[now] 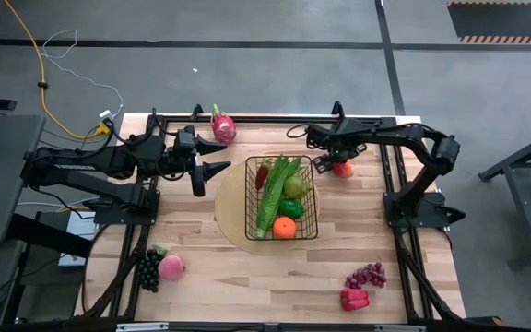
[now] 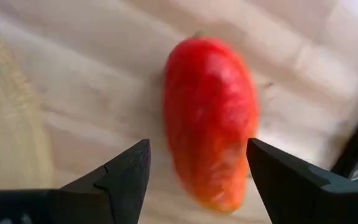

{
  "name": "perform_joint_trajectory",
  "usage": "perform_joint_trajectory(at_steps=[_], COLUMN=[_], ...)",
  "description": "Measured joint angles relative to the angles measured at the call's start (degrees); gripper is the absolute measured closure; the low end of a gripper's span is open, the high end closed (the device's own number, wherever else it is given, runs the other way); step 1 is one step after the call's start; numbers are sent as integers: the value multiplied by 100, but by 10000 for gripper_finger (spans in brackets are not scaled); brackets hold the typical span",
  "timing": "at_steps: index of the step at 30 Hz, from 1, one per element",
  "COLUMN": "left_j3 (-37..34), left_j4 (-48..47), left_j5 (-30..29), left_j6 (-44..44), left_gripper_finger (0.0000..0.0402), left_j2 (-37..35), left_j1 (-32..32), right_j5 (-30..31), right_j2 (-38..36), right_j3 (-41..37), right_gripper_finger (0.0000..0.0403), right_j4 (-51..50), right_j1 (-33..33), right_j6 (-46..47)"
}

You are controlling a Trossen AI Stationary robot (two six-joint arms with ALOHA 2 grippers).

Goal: Build produce basket
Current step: Put the mango into the wire basket

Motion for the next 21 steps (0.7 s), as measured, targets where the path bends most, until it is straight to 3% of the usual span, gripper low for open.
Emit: perform_joint_trajectory(at_steps=[8,21], left_j3=[0,0], left_j4=[0,0], left_j5=[0,0], left_j6=[0,2], left_gripper_finger=[149,149], left_j2=[0,0], left_j1=[-1,0], right_j5=[647,145], right_j2=[-7,-15], right_j3=[0,-684], right_gripper_finger=[147,146], right_j4=[2,689], right_j1=[-122,-643], right_j6=[-69,-329])
